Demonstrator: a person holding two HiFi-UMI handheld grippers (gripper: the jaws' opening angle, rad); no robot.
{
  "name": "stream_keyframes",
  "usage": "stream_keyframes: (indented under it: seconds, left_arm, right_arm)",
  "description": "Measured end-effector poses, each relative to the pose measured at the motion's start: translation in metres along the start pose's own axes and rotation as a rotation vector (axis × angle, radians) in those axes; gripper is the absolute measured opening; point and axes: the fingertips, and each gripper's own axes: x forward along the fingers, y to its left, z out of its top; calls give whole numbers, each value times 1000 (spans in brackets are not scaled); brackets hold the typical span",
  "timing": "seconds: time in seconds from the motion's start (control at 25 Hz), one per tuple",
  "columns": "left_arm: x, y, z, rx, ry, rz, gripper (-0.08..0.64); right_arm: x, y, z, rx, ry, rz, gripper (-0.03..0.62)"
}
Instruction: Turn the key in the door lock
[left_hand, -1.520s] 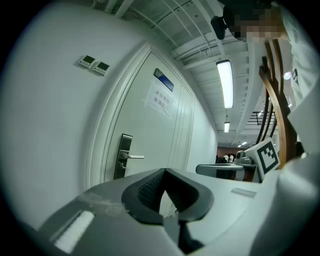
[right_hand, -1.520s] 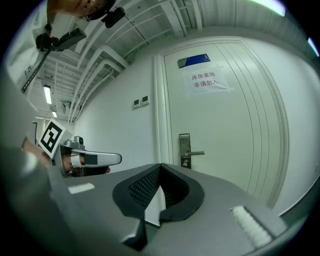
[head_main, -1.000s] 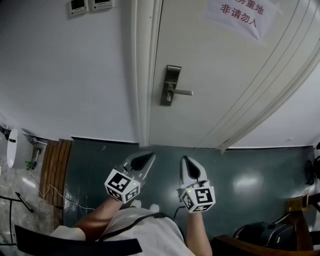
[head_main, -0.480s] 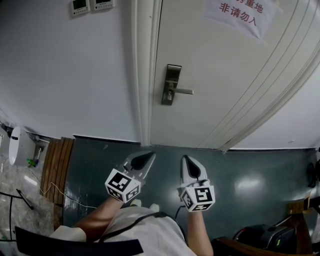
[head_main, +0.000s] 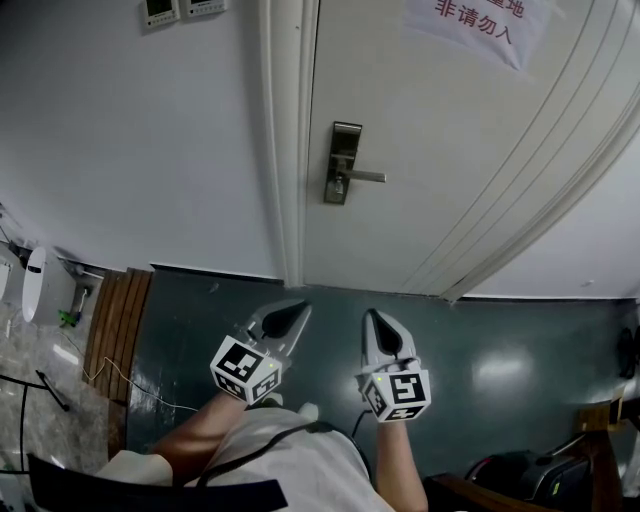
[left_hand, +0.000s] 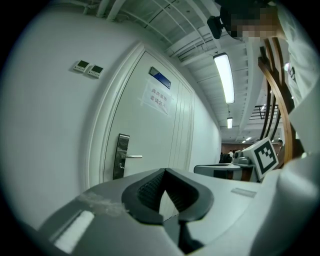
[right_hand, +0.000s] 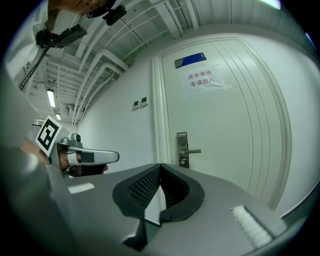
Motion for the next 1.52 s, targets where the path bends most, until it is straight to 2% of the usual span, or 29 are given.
stream_keyframes:
  seconds: [0.52, 0.76, 1.12, 1.52]
  left_arm:
    - [-4, -18, -9, -6, 4, 26, 6]
    - [-5, -14, -14, -12, 14, 45, 6]
    - [10, 22, -10, -20, 6, 50, 6]
    - [53, 83, 5, -29, 5, -2, 6]
  right_arm:
    - [-17, -8, -11, 13, 11, 17, 8]
    - [-12, -11, -18, 23, 27, 25, 8]
    - [25, -11, -15, 9, 36, 30, 9]
    - [96, -21, -7, -4, 58, 4, 9]
